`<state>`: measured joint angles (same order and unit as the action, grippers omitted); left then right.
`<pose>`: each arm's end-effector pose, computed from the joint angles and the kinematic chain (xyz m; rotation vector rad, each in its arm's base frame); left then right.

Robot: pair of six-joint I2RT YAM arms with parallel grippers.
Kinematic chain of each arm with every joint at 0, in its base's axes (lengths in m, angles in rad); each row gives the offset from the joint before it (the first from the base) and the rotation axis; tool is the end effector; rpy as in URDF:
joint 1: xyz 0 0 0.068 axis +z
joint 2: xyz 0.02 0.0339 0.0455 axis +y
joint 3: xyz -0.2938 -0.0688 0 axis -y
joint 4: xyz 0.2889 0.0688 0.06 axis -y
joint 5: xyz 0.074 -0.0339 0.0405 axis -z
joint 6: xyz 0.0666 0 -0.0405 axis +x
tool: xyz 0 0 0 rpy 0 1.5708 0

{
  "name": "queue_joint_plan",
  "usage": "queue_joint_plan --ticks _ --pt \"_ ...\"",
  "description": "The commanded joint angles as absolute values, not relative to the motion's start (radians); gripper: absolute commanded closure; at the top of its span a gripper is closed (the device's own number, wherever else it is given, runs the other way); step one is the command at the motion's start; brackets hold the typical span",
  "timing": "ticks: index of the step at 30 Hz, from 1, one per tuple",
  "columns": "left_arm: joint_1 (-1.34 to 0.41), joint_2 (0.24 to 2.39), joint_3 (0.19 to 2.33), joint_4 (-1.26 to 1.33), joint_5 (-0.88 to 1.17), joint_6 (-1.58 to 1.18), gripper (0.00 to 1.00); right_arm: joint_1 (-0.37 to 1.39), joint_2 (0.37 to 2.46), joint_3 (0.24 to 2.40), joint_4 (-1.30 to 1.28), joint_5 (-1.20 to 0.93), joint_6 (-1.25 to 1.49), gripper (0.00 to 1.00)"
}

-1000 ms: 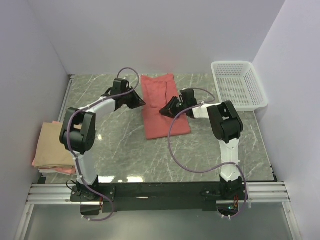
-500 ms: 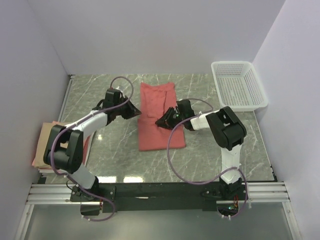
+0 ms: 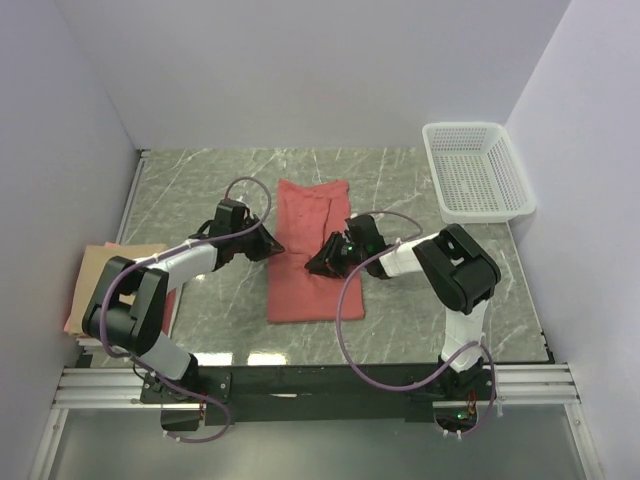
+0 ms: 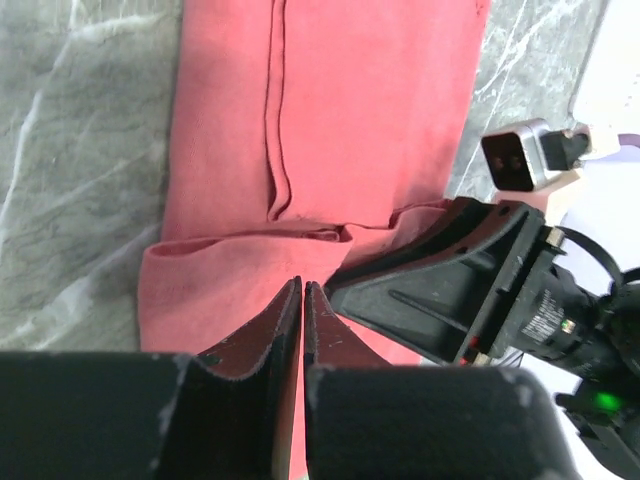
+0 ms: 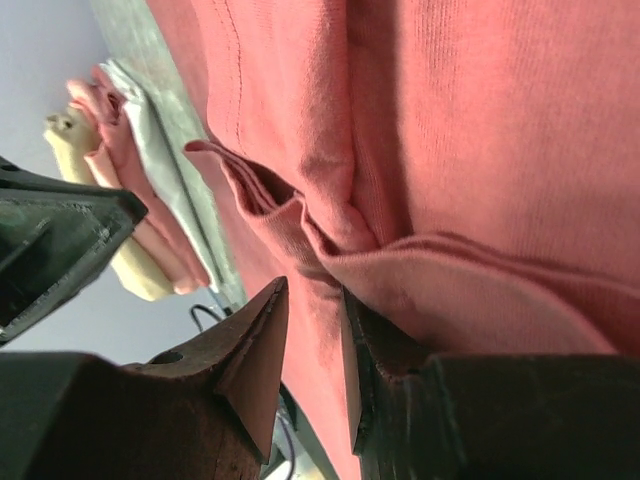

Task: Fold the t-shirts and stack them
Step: Fold the tshirt

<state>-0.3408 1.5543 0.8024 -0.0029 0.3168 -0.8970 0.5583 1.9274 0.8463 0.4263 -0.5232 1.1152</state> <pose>0.3391 -0.1423 0.1597 -0.5176 2.4386 -0.9473 0.3351 0.2485 0.0819 0.3759 2.5350 1.3856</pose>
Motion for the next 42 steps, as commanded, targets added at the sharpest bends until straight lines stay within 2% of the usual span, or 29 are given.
queue_joint_plan --ticks 1,8,17,28,31,36,39,42 --pt "-0.347 1.580 0.824 0.063 0.316 -0.897 0.90 0.539 1.846 0.885 0.316 -0.499 1.028 0.64" --pt "-0.356 1.664 0.854 0.083 0.322 -0.894 0.90 0.482 1.766 0.923 0.192 -0.437 0.937 0.64" --pt "-0.356 1.755 0.910 0.054 0.285 -0.876 0.92 0.364 1.818 0.856 0.228 -0.456 0.897 0.64" --pt "-0.353 1.773 0.858 0.069 0.268 -0.874 0.94 0.285 1.861 0.790 0.253 -0.471 0.870 0.65" --pt "-0.342 1.740 0.882 0.042 0.265 -0.854 0.87 0.279 1.829 0.799 0.224 -0.462 0.851 0.65" --pt "-0.304 1.625 0.939 -0.026 0.244 -0.830 0.65 0.281 1.721 0.837 0.108 -0.410 0.783 0.64" --pt "-0.293 1.562 0.942 -0.077 0.189 -0.833 0.59 0.278 1.649 0.844 0.045 -0.362 0.749 0.64" --pt "-0.267 1.566 0.982 -0.080 0.182 -0.845 0.58 0.278 1.623 0.863 0.006 -0.319 0.723 0.62"
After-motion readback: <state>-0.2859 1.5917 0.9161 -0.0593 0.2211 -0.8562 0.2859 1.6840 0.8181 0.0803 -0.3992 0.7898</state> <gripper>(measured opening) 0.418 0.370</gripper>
